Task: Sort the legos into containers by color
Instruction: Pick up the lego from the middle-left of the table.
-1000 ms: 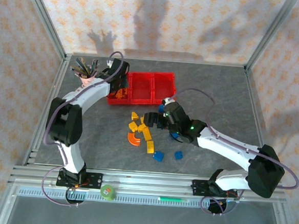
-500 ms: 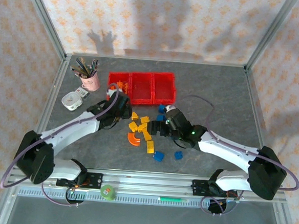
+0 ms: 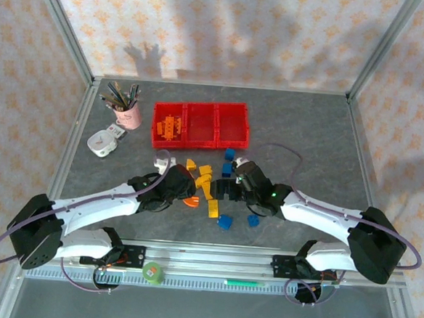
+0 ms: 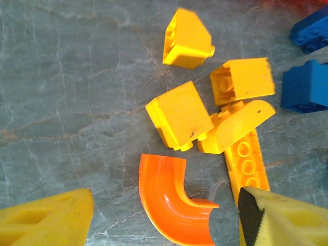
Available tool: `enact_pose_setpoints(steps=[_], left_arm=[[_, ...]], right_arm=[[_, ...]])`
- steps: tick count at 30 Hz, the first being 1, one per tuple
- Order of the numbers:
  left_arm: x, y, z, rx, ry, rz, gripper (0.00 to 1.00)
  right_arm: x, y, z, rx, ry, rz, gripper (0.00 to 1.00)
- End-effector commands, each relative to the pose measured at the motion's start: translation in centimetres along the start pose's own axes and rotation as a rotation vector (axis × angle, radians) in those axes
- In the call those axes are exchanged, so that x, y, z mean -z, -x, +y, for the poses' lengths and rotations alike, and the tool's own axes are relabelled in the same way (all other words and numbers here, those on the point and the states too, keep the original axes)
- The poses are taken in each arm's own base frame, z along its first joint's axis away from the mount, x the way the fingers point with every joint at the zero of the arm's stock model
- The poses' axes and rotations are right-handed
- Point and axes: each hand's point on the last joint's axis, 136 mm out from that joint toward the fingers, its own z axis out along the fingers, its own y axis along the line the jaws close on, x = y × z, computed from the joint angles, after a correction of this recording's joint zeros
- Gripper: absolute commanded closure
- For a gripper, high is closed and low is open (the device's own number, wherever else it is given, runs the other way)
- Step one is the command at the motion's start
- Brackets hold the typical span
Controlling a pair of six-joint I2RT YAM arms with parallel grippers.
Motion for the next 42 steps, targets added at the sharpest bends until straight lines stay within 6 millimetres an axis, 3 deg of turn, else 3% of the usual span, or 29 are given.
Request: enact_pose_setpoints(steps=[1,5,20,42], left_arm=[[-1.0,-0.5,0.3,0.076,0.034,-0.021,0.22],[-1.9,-0.9,-0.5,0.071,0.045,-0.016,0.22],[-4.9,-2.1,-0.2,0.001,0.168,0.023,0.3],[-5.9,-2.1,-0.7,-0.056,0.178,0.027,0.6]], right_arm=[[0.2,0.9,-0.2,-0.012,-0.012,-0.041,0.0],[0.3,0.9,-0.1,-0.02,-0.003,-0.043,0.0],[0.1,0.5,0.4,-0.018,0.062,-0.005,0.0],[0.2,0.5,0.2,-0.017,0.058,-0.01,0.0]])
